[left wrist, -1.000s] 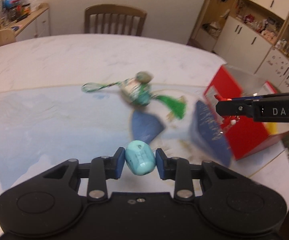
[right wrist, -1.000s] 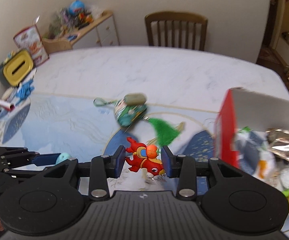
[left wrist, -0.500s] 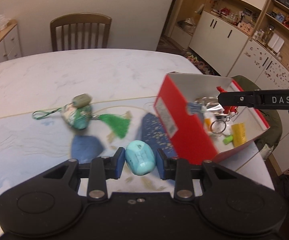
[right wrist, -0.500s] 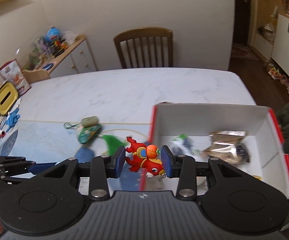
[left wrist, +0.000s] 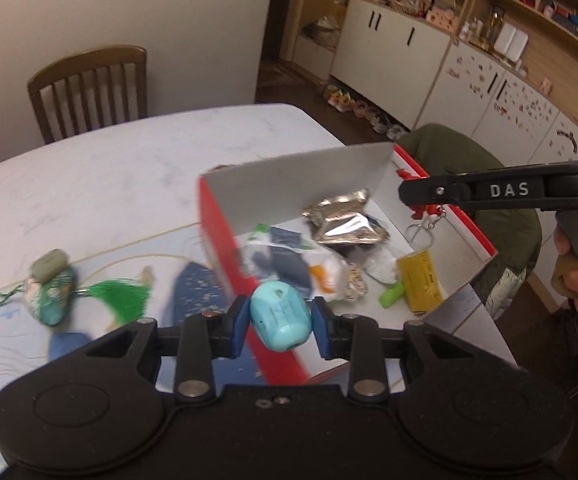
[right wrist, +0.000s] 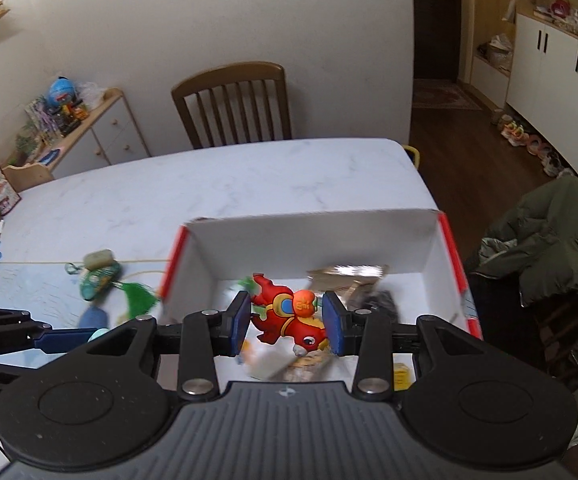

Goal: Organize objects
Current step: 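Carry the light blue cube and red fish keychain over the red box, then lower into the box and open the left tool while the right tool opens too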

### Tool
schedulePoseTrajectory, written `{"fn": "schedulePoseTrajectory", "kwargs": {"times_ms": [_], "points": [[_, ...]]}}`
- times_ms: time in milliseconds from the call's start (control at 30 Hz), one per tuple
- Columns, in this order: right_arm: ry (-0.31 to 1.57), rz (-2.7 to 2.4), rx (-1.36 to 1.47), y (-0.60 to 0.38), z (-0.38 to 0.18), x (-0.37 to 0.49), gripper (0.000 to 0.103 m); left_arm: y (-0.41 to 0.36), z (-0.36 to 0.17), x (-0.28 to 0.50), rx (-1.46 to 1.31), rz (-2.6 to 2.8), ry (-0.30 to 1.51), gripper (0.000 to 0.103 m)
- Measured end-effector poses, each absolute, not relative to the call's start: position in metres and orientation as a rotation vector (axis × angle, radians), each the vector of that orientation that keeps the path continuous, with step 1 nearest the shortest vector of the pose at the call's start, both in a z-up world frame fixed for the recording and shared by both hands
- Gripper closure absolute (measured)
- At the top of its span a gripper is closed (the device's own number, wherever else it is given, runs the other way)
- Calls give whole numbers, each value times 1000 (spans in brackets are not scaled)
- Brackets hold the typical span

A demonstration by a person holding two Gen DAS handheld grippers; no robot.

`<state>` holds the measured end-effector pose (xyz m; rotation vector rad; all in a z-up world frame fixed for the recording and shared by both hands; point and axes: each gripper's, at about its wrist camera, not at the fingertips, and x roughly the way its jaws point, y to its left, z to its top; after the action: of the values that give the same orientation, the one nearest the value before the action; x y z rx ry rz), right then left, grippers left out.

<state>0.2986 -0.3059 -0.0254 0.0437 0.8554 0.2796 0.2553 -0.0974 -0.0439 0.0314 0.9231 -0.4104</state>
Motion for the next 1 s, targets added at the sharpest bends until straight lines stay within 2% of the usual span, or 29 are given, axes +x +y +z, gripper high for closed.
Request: {"fn": "schedulePoseTrajectory", "kwargs": {"times_ms": [467,1000], "points": [[907,274,4,-347,-63,327,65,-166,-62,307,130,-381,972,72],[1003,435,-194,-313,-116,329,65,-192,-107,382,202,-308,1064,73]]}}
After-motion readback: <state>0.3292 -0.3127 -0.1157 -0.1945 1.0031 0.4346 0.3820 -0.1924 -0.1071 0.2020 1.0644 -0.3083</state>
